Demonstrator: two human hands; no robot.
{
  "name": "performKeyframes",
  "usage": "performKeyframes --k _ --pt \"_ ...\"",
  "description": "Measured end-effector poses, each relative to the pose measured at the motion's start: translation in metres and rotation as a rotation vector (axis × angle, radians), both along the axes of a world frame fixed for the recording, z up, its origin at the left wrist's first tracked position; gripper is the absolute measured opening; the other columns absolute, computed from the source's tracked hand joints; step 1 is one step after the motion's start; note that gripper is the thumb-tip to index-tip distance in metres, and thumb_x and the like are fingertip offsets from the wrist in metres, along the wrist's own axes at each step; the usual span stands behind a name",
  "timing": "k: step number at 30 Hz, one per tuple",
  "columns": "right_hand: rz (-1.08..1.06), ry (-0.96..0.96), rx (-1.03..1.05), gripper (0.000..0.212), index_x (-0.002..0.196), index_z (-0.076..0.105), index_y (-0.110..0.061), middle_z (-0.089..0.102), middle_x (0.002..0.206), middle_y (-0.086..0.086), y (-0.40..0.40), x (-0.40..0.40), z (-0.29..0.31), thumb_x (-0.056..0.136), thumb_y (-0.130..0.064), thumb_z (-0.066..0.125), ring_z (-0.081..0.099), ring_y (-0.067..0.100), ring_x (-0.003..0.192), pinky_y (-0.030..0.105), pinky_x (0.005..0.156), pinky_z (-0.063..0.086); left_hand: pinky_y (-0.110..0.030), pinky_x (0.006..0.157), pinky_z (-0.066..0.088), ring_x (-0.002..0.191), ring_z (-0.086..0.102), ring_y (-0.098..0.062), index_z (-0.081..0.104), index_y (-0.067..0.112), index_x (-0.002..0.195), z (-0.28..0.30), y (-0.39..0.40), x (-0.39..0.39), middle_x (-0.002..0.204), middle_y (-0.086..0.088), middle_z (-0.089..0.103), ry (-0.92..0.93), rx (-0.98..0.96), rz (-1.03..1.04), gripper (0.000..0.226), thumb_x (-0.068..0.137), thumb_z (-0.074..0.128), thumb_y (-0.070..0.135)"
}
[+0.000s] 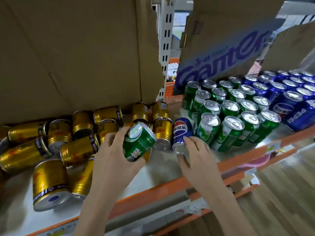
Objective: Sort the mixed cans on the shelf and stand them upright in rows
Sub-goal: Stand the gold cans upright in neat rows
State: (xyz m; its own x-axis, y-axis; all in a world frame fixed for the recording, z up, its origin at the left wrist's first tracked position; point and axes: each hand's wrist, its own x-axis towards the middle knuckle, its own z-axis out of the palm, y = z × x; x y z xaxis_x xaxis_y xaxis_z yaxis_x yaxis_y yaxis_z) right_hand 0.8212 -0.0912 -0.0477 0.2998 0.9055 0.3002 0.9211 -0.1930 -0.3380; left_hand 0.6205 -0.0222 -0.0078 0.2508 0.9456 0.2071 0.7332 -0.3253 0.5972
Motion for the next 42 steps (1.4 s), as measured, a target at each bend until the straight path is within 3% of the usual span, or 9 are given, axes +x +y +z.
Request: performKeyframes --k 6,11,15,18,21,29,35,39,42 --pt "0.023 -0.126 -0.214 0.054 0.139 0.033 -0.011 0.037 0.138 0.013 0.095 0.029 0.043 0.090 -0.026 0.050 0.037 0.031 0.125 0.038 0.102 0.034 -0.039 0.084 0.049 0.106 0.049 -0.021 0.034 0.030 0.139 0.011 0.025 -0.002 0.125 0.002 0.042 0.014 -0.011 0.046 0.085 0.066 0.077 0.033" --pt "-0.036 -0.080 -0.757 0.066 0.141 0.029 -0.014 0.039 0.138 0.014 0.151 0.045 0.055 0.083 -0.030 0.056 0.045 0.031 0.120 0.039 0.097 0.043 -0.039 0.084 0.050 0.107 0.048 -0.018 0.031 0.030 0.141 0.009 0.037 -0.006 0.125 0.004 0.041 0.036 0.002 0.063 0.088 0.066 0.076 0.037" --pt "-0.043 0.001 -1.089 0.058 0.123 0.047 -0.016 0.057 0.119 0.010 0.175 0.051 0.056 0.069 -0.036 0.053 0.059 0.026 0.100 0.040 0.089 0.050 -0.036 0.088 0.049 0.111 0.046 -0.016 0.028 0.032 0.143 0.008 0.040 -0.007 0.127 0.005 0.040 0.052 0.006 0.054 0.089 0.067 0.075 0.038" --pt "-0.054 0.176 -1.282 0.033 0.104 0.054 -0.010 0.065 0.095 0.013 0.179 0.048 0.065 0.079 -0.031 0.053 0.065 0.024 0.079 0.033 0.079 0.053 -0.038 0.088 0.049 0.111 0.047 -0.017 0.031 0.032 0.142 0.007 0.040 -0.008 0.125 0.005 0.042 0.048 0.024 0.042 0.088 0.066 0.075 0.037" --pt "-0.074 0.189 -1.328 0.025 0.098 0.052 -0.008 0.063 0.096 0.014 0.181 0.048 0.077 0.083 -0.029 0.053 0.063 0.025 0.082 0.034 0.087 0.051 -0.040 0.087 0.049 0.110 0.047 -0.017 0.031 0.032 0.141 0.007 0.041 -0.007 0.125 0.005 0.042 0.046 0.019 0.027 0.087 0.066 0.074 0.037" --pt "-0.050 0.191 -1.041 0.055 0.108 0.058 -0.013 0.067 0.100 0.008 0.166 0.051 0.080 0.061 -0.038 0.070 0.067 0.022 0.087 0.034 0.081 0.055 -0.036 0.085 0.049 0.104 0.049 -0.015 0.032 0.033 0.136 0.015 0.051 0.003 0.122 0.008 0.046 0.018 0.017 -0.035 0.082 0.066 0.074 0.039" --pt "-0.061 0.047 -0.637 0.040 0.069 0.043 -0.014 0.048 0.080 0.005 0.137 0.043 0.112 0.064 -0.035 0.077 0.044 0.021 0.081 0.026 0.050 0.035 -0.022 0.069 0.040 0.091 0.044 -0.007 0.038 0.032 0.122 0.041 0.070 0.029 0.119 0.011 0.038 0.057 0.061 -0.151 0.066 0.067 0.075 0.043" --pt "-0.148 0.227 -0.310 0.064 0.115 0.048 -0.016 0.043 0.112 0.007 0.097 0.051 0.132 0.062 -0.033 0.080 0.045 0.021 0.092 0.022 0.059 0.038 -0.024 0.069 0.042 0.090 0.047 -0.009 0.047 0.031 0.121 0.066 0.098 0.062 0.121 0.007 0.041 0.143 0.183 -0.251 0.061 0.069 0.073 0.047" --pt "-0.161 0.212 -0.034 0.071 0.126 0.043 -0.026 0.044 0.117 -0.002 0.059 0.052 0.143 0.065 -0.032 0.080 0.041 0.012 0.094 0.012 0.064 0.032 -0.029 0.074 0.044 0.098 0.053 -0.017 0.043 0.028 0.126 0.074 0.119 0.097 0.124 0.002 0.043 0.261 0.227 -0.325 0.066 0.070 0.072 0.049"
